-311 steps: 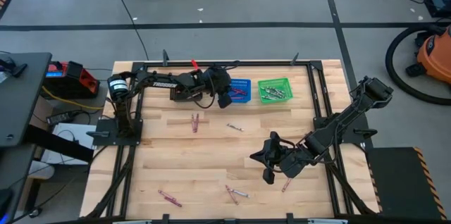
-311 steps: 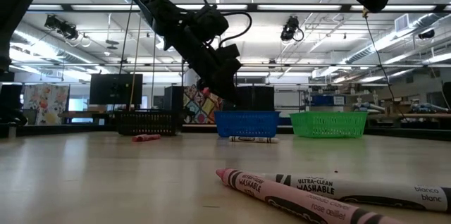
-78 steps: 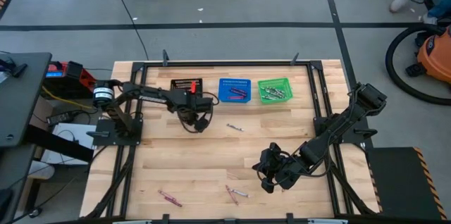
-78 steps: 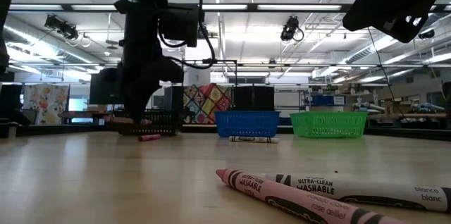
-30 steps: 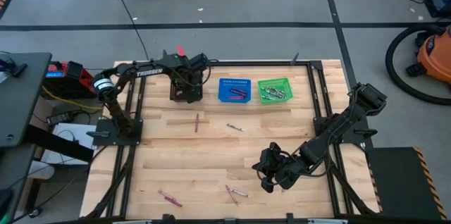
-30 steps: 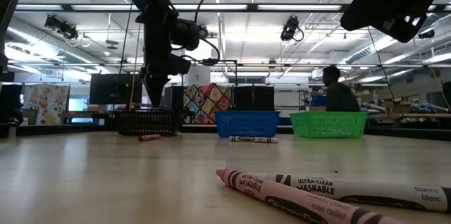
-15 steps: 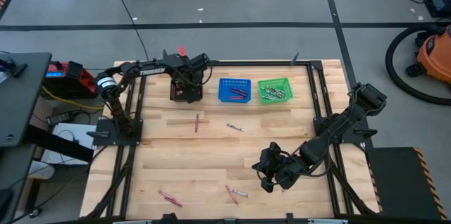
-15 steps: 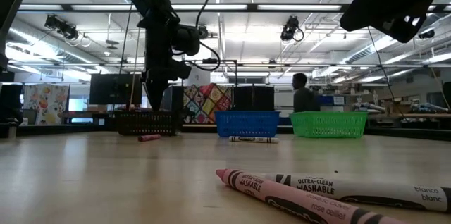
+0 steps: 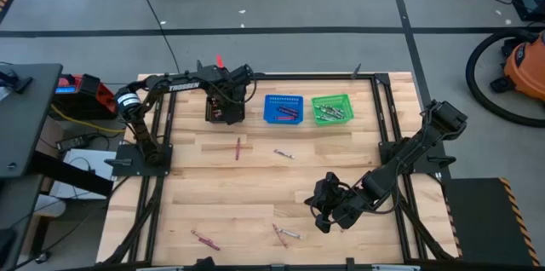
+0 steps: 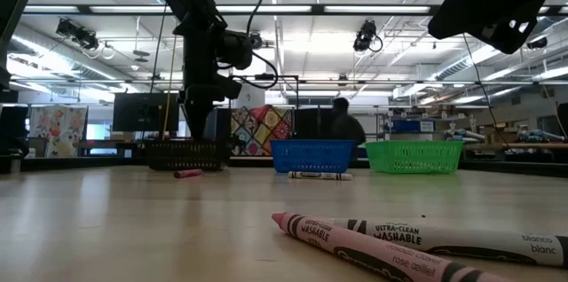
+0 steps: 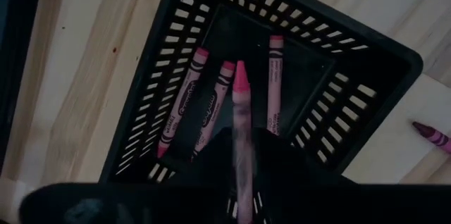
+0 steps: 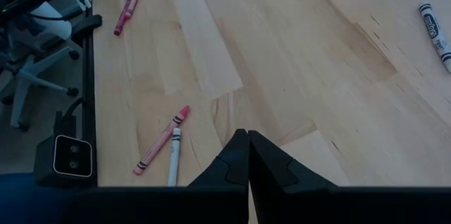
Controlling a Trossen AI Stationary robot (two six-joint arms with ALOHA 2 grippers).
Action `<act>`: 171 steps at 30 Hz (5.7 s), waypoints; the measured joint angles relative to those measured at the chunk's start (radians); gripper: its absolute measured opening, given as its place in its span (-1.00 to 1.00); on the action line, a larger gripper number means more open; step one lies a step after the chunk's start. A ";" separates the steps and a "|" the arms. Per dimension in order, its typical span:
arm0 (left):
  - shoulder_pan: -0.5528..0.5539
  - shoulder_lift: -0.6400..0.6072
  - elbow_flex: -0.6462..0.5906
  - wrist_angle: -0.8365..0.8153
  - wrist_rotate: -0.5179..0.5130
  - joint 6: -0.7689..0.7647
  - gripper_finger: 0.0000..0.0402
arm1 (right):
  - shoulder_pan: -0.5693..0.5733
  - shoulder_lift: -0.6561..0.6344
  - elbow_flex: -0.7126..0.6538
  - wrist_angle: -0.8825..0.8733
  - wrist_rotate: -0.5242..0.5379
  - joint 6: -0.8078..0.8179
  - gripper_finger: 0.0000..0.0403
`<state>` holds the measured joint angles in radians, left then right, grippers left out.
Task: Sort crayons
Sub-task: Put the pink crayon into the black bin, then put the white crayon into the green bin
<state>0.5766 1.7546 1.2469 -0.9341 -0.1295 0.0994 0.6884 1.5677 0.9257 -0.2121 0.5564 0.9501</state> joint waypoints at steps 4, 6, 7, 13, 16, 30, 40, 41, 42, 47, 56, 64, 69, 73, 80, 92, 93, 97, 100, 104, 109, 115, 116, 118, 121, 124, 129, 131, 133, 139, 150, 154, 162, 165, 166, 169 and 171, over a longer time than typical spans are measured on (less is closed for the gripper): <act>0.000 0.000 0.000 0.002 -0.001 -0.001 -0.49 | 0.000 0.000 0.000 0.000 0.000 -0.001 -0.95; 0.000 0.000 0.000 0.000 0.000 -0.009 -0.44 | 0.000 0.000 0.000 0.000 0.000 -0.002 -0.95; -0.002 0.000 0.000 -0.005 -0.001 -0.018 -0.42 | 0.000 0.000 0.000 0.000 0.000 -0.002 -0.95; -0.040 -0.033 0.000 -0.076 0.001 -0.033 -0.40 | -0.009 0.000 0.000 0.002 -0.008 -0.003 -0.95; -0.076 -0.080 0.000 -0.101 0.001 -0.051 -0.40 | -0.024 0.000 0.000 0.016 -0.010 -0.003 -0.95; -0.432 -0.331 0.002 -0.148 0.004 -0.355 -0.40 | -0.041 0.000 0.000 0.176 -0.081 -0.042 -0.96; -0.758 -0.342 0.002 -0.170 0.001 -0.612 -0.40 | -0.046 0.000 0.040 0.273 -0.124 -0.074 -0.96; -0.787 -0.342 0.002 -0.165 -0.007 -0.637 -0.40 | -0.046 0.000 0.055 0.270 -0.124 -0.087 -0.96; -0.815 -0.342 0.002 -0.162 -0.016 -0.661 -0.40 | -0.046 0.000 0.072 0.267 -0.124 -0.098 -0.96; -0.923 -0.341 0.002 -0.158 -0.058 -0.750 -0.40 | -0.046 0.000 0.141 0.261 -0.125 -0.159 -0.96; -1.001 -0.341 0.002 -0.156 -0.076 -0.819 -0.40 | -0.043 0.011 0.188 0.252 -0.155 -0.160 -0.97; -1.000 -0.341 0.002 -0.154 -0.107 -0.821 -0.40 | -0.047 0.176 0.371 0.134 -0.264 -0.215 -0.97; -0.999 -0.341 0.002 -0.154 -0.121 -0.821 -0.40 | -0.053 0.272 0.533 -0.088 -0.270 -0.217 -0.97; -0.999 -0.341 0.002 -0.154 -0.152 -0.818 -0.40 | -0.061 0.316 0.607 -0.205 -0.309 -0.212 -0.96; -0.999 -0.341 0.002 -0.151 -0.193 -0.818 -0.40 | -0.092 0.348 0.615 -0.353 -0.404 -0.158 -0.96; -0.970 -0.341 0.001 -0.117 -0.215 -0.823 -0.40 | -0.112 0.396 0.615 -0.456 -0.482 -0.214 -0.96; -0.966 -0.341 0.001 -0.111 -0.216 -0.823 -0.40 | -0.111 0.406 0.615 -0.462 -0.495 -0.220 -0.96; -0.950 -0.341 0.001 -0.104 -0.216 -0.823 -0.40 | -0.108 0.438 0.614 -0.471 -0.506 -0.238 -0.94; -0.938 -0.341 0.001 -0.097 -0.216 -0.822 -0.40 | -0.107 0.463 0.613 -0.468 -0.525 -0.248 -0.90; -0.925 -0.341 0.001 -0.094 -0.217 -0.821 -0.40 | -0.096 0.479 0.613 -0.461 -0.546 -0.251 -0.83; -0.913 -0.341 0.001 -0.094 -0.217 -0.799 -0.40 | -0.084 0.491 0.613 -0.446 -0.551 -0.247 -0.71; -0.902 -0.341 0.001 -0.086 -0.221 -0.784 -0.40 | -0.075 0.492 0.613 -0.398 -0.539 -0.234 -0.61; -0.898 -0.341 0.001 -0.086 -0.222 -0.784 -0.40 | -0.073 0.492 0.613 -0.394 -0.527 -0.216 -0.59; -0.892 -0.341 0.001 -0.086 -0.222 -0.784 -0.40 | -0.070 0.492 0.613 -0.377 -0.493 -0.174 -0.58; -0.884 -0.341 0.001 -0.081 -0.223 -0.784 -0.40 | -0.069 0.492 0.613 -0.373 -0.445 -0.114 -0.57; -0.880 -0.341 0.001 -0.079 -0.225 -0.784 -0.40 | -0.070 0.492 0.613 -0.372 -0.416 -0.015 -0.57; -0.880 -0.341 0.001 -0.079 -0.225 -0.784 -0.40 | -0.068 0.492 0.605 -0.372 -0.392 0.060 -0.58; -0.880 -0.341 0.001 -0.079 -0.225 -0.784 -0.40 | -0.066 0.492 0.589 -0.366 -0.384 0.074 -0.58; -0.880 -0.341 0.001 -0.079 -0.225 -0.784 -0.40 | -0.063 0.492 0.570 -0.353 -0.384 0.080 -0.58; -0.880 -0.341 0.001 -0.079 -0.225 -0.784 -0.40 | -0.060 0.492 0.563 -0.342 -0.384 0.071 -0.58; -0.880 -0.341 0.001 -0.079 -0.226 -0.784 -0.40 | -0.023 0.498 0.563 -0.324 -0.313 0.047 -0.58; -0.880 -0.341 0.001 -0.078 -0.226 -0.784 -0.40 | -0.006 0.534 0.565 -0.274 -0.330 0.046 -0.58; -0.874 -0.341 0.001 -0.055 -0.240 -0.738 -0.40 | -0.002 0.557 0.565 -0.265 -0.304 0.019 -0.58; -0.865 -0.341 0.001 -0.053 -0.241 -0.738 -0.40 | -0.004 0.558 0.565 -0.264 -0.297 0.013 -0.58; -0.863 -0.341 0.001 -0.052 -0.241 -0.738 -0.40 | -0.004 0.558 0.565 -0.267 -0.303 0.013 -0.58; -0.859 -0.341 0.001 -0.047 -0.241 -0.734 -0.40 | -0.008 0.558 0.565 -0.285 -0.310 0.017 -0.58; -0.859 -0.341 0.001 -0.049 -0.240 -0.734 -0.40 | -0.009 0.558 0.565 -0.284 -0.313 0.024 -0.58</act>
<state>-0.2825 1.4136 1.2480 -0.9826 -0.3700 -0.6345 0.6792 2.1254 1.4906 -0.4963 0.2430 0.9737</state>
